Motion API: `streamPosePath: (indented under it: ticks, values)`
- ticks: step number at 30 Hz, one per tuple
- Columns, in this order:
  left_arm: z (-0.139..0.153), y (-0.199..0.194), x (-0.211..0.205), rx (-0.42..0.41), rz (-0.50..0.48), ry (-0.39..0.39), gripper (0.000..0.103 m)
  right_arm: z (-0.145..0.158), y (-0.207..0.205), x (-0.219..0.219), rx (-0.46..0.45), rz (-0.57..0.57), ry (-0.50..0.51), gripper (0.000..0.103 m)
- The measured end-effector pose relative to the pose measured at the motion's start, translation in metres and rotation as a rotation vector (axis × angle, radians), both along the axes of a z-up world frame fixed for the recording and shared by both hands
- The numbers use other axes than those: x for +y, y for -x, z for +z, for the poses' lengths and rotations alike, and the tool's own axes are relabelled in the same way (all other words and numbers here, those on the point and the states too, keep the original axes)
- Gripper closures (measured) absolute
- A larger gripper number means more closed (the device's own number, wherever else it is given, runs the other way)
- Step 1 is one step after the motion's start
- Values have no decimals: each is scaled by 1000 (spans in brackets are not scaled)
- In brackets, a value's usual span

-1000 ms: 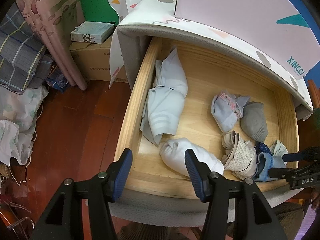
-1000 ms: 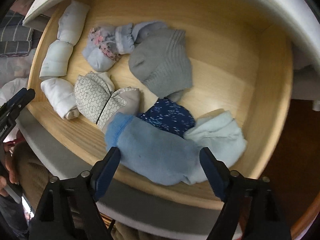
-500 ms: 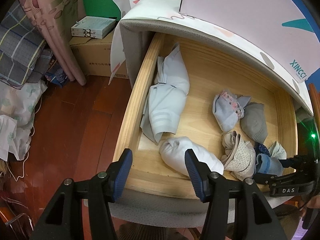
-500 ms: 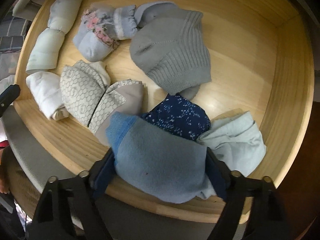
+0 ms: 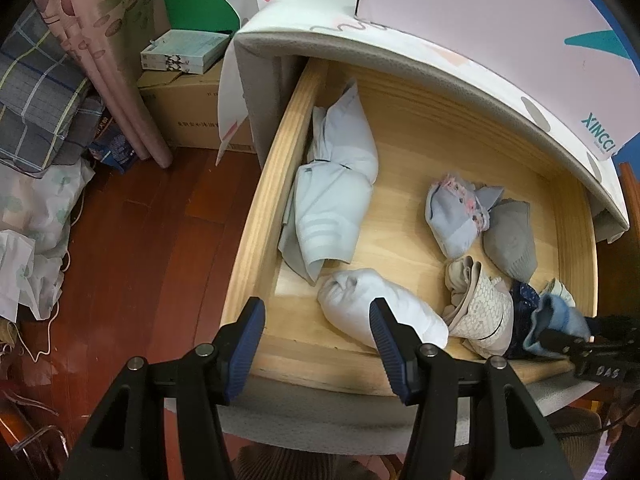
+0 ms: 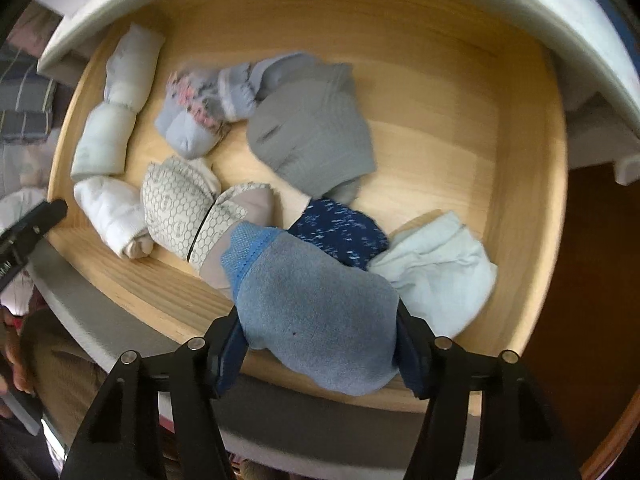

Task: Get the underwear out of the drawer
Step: 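Close the left tool on the white rolled sock while the right tool holds the blue sock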

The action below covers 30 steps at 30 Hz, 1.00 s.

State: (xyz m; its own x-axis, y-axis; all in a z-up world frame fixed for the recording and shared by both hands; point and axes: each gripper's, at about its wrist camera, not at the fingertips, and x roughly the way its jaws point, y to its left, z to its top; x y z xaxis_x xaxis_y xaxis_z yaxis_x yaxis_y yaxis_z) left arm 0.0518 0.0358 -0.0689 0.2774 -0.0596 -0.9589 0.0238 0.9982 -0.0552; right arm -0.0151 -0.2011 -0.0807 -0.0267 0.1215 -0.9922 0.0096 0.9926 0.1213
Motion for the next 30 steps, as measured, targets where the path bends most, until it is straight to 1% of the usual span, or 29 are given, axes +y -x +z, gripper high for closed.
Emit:
streamPosePath:
  ticks: [3,7,9,11,13,16,18,21,22,23,24,25,28,30]
  values:
    - [-3,-1,-1,20,-4,7,47,5,1,-18,-13,-51,7,43]
    - [-7,-2,-3,49,-16,11,47,13,6,-34,-38,-131,51,43]
    - [-8,-2,-6,57,-28,-1,47,10,5,-46,-42,-151,68,43]
    - [-11,-4,-11,73,-53,-13,47,6,10,-52,-30,-175,45,43]
    - [-13,-5,-16,93,-73,-21,47,1,16,-54,-33,-186,40,43]
    - [-13,-9,-22,95,-87,-47,47,1,22,-57,-61,-183,43,43]
    - [-14,-13,-26,111,-95,-48,47,-4,23,-59,-67,-182,38,43]
    - [-15,-21,-32,149,-83,-11,47,-7,28,-63,-72,-208,11,42]
    - [-15,-24,-35,160,-78,0,47,-4,29,-64,-71,-213,-1,42]
    - [-15,-26,-37,171,-70,12,47,6,36,-73,-71,-216,-9,42]
    - [-16,-29,-39,184,-60,26,47,4,27,-71,-70,-218,-12,41]
    - [-18,-32,-41,198,-49,38,47,5,28,-72,-71,-216,-14,41]
    - [-24,-38,-48,241,-12,50,47,0,29,-77,-70,-206,-12,41]
    - [-26,-41,-50,250,22,56,46,1,29,-77,-67,-200,-8,41]
